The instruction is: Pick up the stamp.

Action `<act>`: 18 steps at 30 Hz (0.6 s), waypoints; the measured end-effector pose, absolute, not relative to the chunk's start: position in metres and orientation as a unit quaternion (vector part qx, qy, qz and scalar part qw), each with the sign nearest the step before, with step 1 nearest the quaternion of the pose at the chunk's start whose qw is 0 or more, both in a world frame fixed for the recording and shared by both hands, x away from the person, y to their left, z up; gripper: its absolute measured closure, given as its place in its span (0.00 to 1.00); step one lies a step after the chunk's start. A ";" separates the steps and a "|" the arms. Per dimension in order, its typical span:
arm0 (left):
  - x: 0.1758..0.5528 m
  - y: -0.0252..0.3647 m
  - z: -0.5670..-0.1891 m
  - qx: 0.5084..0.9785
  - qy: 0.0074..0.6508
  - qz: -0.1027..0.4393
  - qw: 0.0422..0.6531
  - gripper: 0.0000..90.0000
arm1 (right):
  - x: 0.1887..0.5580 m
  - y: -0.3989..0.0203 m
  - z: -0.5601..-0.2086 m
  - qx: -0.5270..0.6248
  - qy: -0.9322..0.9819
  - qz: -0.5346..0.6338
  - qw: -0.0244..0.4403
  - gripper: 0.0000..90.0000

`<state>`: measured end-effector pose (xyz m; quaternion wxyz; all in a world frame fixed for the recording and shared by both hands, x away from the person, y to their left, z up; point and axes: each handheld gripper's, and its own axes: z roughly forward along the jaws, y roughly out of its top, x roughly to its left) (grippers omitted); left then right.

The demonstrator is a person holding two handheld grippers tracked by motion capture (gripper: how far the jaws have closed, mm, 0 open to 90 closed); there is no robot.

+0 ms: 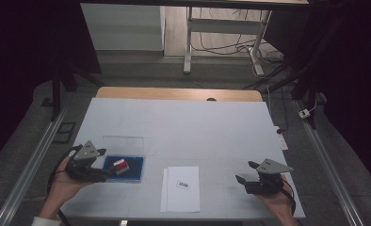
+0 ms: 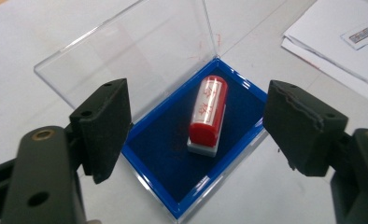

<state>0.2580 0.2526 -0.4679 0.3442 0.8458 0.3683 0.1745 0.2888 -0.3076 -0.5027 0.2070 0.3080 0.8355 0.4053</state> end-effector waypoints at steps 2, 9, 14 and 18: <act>0.262 0.250 -0.467 0.852 0.363 0.170 0.338 0.29 | 0.289 -0.307 -0.503 0.307 0.836 0.406 0.207 0.27; 0.274 0.242 -0.470 0.867 0.353 0.147 0.320 0.33 | 0.289 -0.307 -0.503 0.309 0.837 0.402 0.204 0.28; 0.279 0.236 -0.475 0.877 0.350 0.136 0.300 0.33 | 0.289 -0.307 -0.505 0.310 0.837 0.401 0.205 0.28; 0.280 0.235 -0.476 0.880 0.348 0.132 0.294 0.37 | 0.289 -0.306 -0.506 0.308 0.840 0.398 0.203 0.28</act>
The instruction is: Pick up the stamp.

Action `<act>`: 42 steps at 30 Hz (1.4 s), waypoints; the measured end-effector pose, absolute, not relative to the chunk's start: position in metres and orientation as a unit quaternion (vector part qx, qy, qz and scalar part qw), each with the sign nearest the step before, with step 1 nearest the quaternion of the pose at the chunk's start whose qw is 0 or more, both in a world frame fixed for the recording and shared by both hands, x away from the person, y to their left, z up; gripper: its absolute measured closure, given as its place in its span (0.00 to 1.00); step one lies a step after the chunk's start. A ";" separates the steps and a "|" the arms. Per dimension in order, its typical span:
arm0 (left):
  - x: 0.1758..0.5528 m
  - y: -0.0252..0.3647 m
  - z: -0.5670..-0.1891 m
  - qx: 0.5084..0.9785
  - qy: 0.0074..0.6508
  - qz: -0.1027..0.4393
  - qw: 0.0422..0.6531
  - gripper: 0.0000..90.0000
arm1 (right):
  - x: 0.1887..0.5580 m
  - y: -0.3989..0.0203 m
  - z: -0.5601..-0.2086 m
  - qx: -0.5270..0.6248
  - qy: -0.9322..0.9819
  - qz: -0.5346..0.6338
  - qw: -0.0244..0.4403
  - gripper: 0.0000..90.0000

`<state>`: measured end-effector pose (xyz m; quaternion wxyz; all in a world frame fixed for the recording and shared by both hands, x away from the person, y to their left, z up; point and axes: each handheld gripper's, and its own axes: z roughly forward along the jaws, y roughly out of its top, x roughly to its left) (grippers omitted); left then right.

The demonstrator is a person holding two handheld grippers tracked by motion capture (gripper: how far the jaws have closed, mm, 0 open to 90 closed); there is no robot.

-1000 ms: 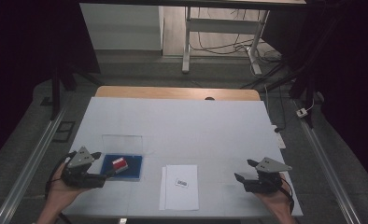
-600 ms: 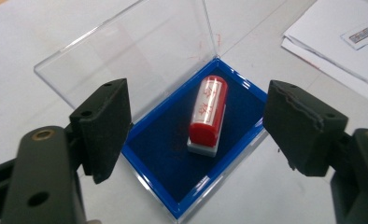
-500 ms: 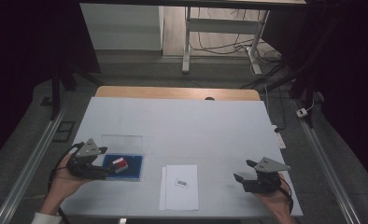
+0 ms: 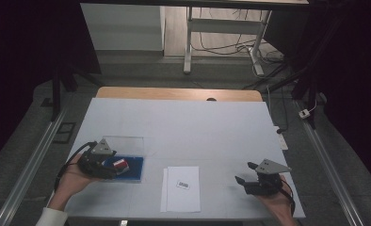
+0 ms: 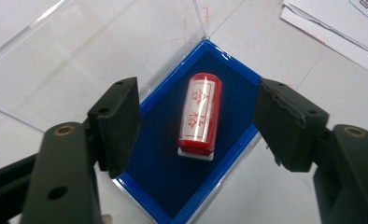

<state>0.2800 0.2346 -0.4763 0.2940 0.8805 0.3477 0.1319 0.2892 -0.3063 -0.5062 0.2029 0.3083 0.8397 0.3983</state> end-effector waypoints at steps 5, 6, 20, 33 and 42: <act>0.281 0.234 -0.479 0.883 0.347 0.127 0.291 0.44 | 0.289 -0.306 -0.506 0.308 0.841 0.397 0.202 0.28; 0.282 0.234 -0.479 0.883 0.347 0.125 0.291 0.45 | 0.289 -0.306 -0.506 0.308 0.840 0.397 0.202 0.28; 0.285 0.228 -0.486 0.894 0.334 0.113 0.276 0.59 | 0.289 -0.306 -0.507 0.309 0.841 0.396 0.202 0.28; 0.286 0.228 -0.488 0.897 0.327 0.122 0.272 0.75 | 0.290 -0.306 -0.508 0.310 0.842 0.393 0.201 0.29; 0.285 0.229 -0.488 0.899 0.318 0.120 0.276 0.78 | 0.289 -0.308 -0.508 0.310 0.842 0.393 0.203 0.29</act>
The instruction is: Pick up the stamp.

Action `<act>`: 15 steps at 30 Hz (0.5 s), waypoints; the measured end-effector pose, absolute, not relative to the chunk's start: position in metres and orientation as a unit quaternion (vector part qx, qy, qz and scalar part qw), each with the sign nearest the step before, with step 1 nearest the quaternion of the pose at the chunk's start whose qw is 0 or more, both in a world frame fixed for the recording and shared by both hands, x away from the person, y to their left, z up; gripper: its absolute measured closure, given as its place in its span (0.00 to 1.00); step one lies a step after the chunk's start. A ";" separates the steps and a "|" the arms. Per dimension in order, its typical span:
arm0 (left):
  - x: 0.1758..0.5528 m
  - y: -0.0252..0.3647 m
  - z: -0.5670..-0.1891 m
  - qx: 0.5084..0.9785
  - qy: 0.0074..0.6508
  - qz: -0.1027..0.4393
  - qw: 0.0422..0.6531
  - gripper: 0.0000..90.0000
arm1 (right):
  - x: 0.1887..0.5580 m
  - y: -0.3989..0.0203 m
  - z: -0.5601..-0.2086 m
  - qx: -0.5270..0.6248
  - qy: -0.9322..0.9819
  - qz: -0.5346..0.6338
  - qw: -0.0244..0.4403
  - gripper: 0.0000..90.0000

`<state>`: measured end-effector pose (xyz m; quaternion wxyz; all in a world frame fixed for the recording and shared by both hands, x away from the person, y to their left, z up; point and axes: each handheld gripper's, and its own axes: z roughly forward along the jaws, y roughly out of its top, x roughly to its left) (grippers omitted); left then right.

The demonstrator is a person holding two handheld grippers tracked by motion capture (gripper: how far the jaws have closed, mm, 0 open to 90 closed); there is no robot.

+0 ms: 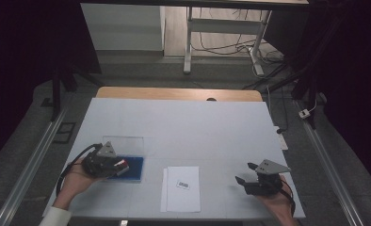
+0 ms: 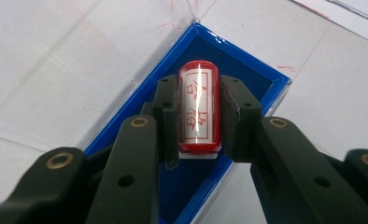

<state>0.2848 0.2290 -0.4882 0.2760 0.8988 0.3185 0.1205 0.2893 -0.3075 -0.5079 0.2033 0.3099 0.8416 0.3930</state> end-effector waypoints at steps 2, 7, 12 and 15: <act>0.285 0.230 -0.488 0.898 0.319 0.119 0.278 0.78 | 0.289 -0.308 -0.508 0.311 0.841 0.394 0.203 0.29; 0.283 0.233 -0.482 0.890 0.323 0.121 0.297 0.78 | 0.289 -0.309 -0.507 0.311 0.840 0.395 0.204 0.29; 0.278 0.237 -0.470 0.877 0.327 0.129 0.328 0.78 | 0.288 -0.310 -0.507 0.314 0.840 0.392 0.208 0.29; 0.276 0.238 -0.465 0.870 0.330 0.131 0.341 0.78 | 0.288 -0.310 -0.507 0.314 0.839 0.393 0.208 0.29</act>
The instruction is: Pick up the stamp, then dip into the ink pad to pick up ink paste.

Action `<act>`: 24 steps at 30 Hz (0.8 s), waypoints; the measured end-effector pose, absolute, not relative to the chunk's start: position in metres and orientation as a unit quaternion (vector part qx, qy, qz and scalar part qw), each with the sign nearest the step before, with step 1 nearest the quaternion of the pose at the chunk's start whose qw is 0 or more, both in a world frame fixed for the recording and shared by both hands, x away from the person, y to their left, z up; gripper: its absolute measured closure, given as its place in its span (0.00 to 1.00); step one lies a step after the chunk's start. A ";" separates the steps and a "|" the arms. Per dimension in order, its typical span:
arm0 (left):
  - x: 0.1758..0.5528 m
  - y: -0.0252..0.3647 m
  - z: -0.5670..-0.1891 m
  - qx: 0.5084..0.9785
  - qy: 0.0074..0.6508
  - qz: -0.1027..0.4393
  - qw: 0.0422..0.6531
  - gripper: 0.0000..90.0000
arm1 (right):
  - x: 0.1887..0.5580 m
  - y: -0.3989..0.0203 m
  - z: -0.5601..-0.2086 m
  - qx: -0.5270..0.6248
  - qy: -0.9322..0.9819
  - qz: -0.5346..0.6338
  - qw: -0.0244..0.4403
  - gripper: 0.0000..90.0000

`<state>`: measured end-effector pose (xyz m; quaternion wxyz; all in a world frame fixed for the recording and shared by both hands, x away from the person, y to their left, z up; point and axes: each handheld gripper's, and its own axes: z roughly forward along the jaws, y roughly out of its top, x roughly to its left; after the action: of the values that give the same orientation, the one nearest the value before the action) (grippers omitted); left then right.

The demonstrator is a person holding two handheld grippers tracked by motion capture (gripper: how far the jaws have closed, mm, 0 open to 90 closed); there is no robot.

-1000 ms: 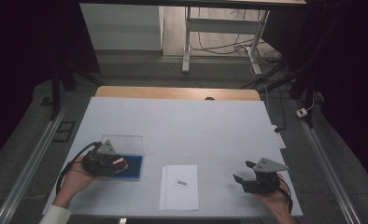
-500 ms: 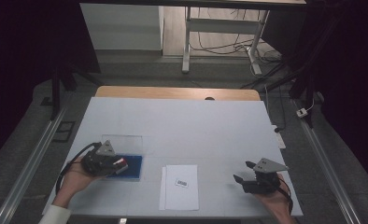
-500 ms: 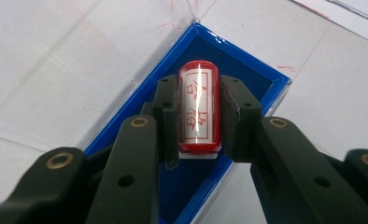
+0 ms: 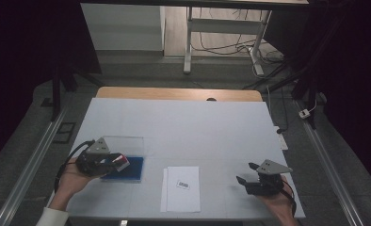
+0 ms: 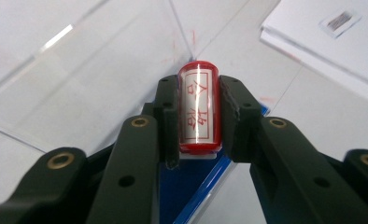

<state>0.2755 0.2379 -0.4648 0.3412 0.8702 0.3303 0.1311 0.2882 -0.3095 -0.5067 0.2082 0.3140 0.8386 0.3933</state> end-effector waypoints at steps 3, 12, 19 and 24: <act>0.273 0.238 -0.460 0.867 0.329 0.133 0.349 0.78 | 0.288 -0.309 -0.507 0.313 0.839 0.394 0.205 0.29; 0.268 0.242 -0.448 0.855 0.334 0.143 0.371 0.78 | 0.288 -0.308 -0.508 0.312 0.840 0.394 0.206 0.29; 0.266 0.245 -0.444 0.850 0.347 0.144 0.370 0.78 | 0.288 -0.307 -0.506 0.311 0.839 0.397 0.205 0.29; 0.271 0.243 -0.450 0.860 0.351 0.138 0.342 0.78 | 0.288 -0.305 -0.507 0.311 0.839 0.397 0.204 0.29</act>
<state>0.2711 0.2428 -0.4503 0.3422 0.8604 0.3512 0.1385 0.2884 -0.3046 -0.5068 0.2036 0.3108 0.8393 0.3968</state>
